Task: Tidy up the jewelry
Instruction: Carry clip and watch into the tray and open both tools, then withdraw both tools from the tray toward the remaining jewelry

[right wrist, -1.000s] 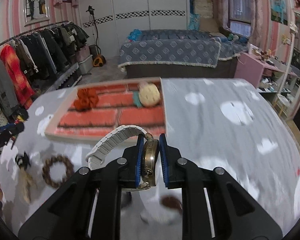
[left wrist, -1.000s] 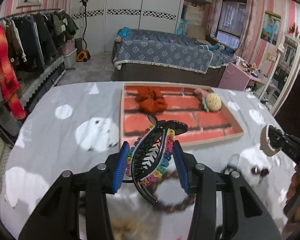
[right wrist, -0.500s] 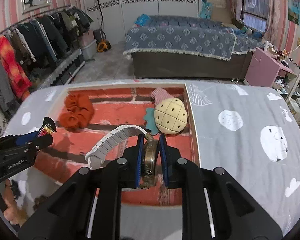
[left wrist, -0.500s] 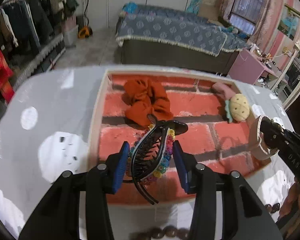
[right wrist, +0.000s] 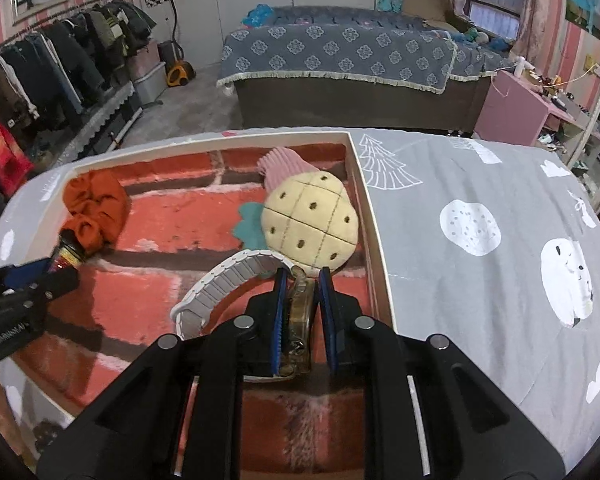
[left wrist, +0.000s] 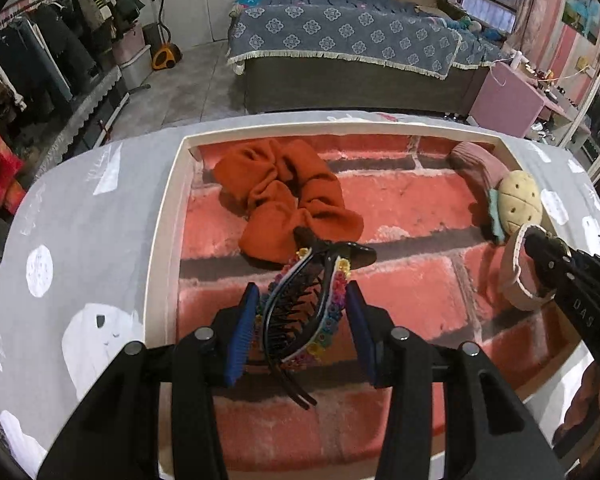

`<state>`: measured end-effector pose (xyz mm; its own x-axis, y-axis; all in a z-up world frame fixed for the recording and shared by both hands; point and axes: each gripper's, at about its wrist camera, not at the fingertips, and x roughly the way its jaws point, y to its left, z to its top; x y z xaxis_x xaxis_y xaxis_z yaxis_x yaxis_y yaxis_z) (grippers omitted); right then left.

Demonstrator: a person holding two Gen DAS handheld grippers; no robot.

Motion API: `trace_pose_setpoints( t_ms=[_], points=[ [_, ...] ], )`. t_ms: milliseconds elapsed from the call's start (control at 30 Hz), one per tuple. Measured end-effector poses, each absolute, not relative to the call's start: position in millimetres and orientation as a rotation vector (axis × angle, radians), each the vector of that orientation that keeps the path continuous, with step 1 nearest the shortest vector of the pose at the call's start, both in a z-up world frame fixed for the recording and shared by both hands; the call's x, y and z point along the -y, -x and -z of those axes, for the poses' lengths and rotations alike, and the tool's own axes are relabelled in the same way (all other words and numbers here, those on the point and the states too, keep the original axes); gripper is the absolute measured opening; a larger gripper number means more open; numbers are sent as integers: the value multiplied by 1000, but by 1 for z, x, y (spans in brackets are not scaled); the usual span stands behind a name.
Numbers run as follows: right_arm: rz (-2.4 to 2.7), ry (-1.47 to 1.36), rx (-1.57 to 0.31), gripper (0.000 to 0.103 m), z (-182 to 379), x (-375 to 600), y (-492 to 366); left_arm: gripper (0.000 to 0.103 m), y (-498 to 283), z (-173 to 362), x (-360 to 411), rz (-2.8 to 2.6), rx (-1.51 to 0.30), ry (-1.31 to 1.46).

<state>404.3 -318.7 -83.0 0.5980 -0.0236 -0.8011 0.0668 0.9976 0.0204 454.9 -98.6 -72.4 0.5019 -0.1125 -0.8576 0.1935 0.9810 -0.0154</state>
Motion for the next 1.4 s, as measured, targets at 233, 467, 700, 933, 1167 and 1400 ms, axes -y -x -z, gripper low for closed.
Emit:
trace_pose_setpoints(
  t_ms=[233,467,700,933,1167,1400],
  points=[
    [73,-12,-936,17,94,314,-409,44,-459,84,102,170,-1037,-115],
    [63,18,-929,19,99,312,-408,44,-460,94,100,158,-1051,-115],
    [35,21,-907,49,86,313,-394,45,-450,85,90,161,-1045,-82],
    [34,61,-826,66,52,311,-361,58,-425,52,74,183,-973,-37],
    [44,51,-763,85,38,312,-309,75,-384,17,49,186,-873,0],
    [48,50,-702,96,32,306,-255,80,-336,7,23,154,-807,-6]
  ],
)
